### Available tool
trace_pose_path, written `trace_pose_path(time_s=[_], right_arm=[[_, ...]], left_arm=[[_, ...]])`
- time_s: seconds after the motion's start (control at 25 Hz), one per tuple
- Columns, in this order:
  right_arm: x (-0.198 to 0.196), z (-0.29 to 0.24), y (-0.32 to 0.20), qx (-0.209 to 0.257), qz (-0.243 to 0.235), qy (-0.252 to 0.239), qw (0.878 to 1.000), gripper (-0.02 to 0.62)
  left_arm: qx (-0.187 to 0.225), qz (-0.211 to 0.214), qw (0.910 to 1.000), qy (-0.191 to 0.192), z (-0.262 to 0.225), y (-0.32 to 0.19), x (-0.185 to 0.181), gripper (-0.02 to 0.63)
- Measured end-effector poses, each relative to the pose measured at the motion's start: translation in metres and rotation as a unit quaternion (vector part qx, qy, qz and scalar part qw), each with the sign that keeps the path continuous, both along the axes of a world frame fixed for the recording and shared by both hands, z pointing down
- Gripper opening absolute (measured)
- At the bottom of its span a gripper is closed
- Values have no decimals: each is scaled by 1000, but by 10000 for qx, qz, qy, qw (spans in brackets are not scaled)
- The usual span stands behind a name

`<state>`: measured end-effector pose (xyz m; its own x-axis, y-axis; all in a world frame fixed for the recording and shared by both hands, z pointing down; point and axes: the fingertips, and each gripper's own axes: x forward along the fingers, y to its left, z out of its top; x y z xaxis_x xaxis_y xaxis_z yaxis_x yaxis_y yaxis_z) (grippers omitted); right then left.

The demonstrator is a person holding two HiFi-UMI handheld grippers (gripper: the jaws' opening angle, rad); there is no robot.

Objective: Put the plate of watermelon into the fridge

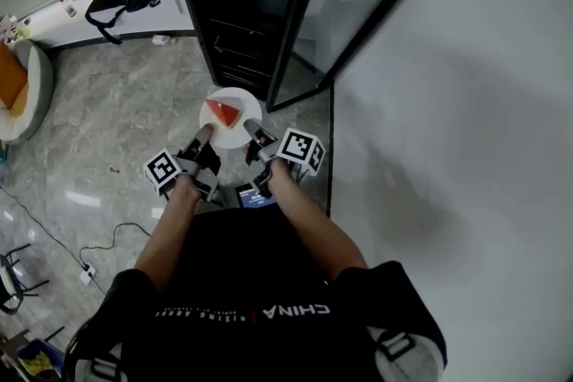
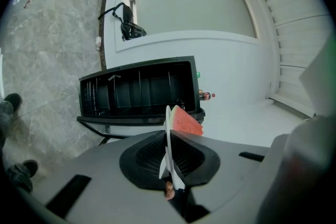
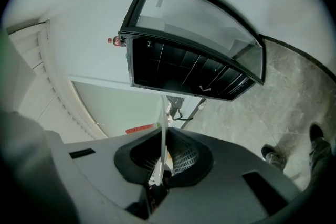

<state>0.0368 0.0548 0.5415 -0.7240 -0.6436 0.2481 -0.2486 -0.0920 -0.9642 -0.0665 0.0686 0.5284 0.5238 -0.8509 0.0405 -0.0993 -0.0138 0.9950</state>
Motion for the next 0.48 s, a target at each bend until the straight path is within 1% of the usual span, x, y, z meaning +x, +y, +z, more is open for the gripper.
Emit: trace_pose_path(time_s=[0.28, 0.48], right_arm=[[-47, -7, -38, 84, 504, -11, 9987, 31], [-70, -13, -59, 132, 877, 36, 9960, 31]], left_arm=[[163, 576, 9982, -22, -9, -49, -47, 31], [230, 1010, 9946, -4, -16, -79, -70, 31]])
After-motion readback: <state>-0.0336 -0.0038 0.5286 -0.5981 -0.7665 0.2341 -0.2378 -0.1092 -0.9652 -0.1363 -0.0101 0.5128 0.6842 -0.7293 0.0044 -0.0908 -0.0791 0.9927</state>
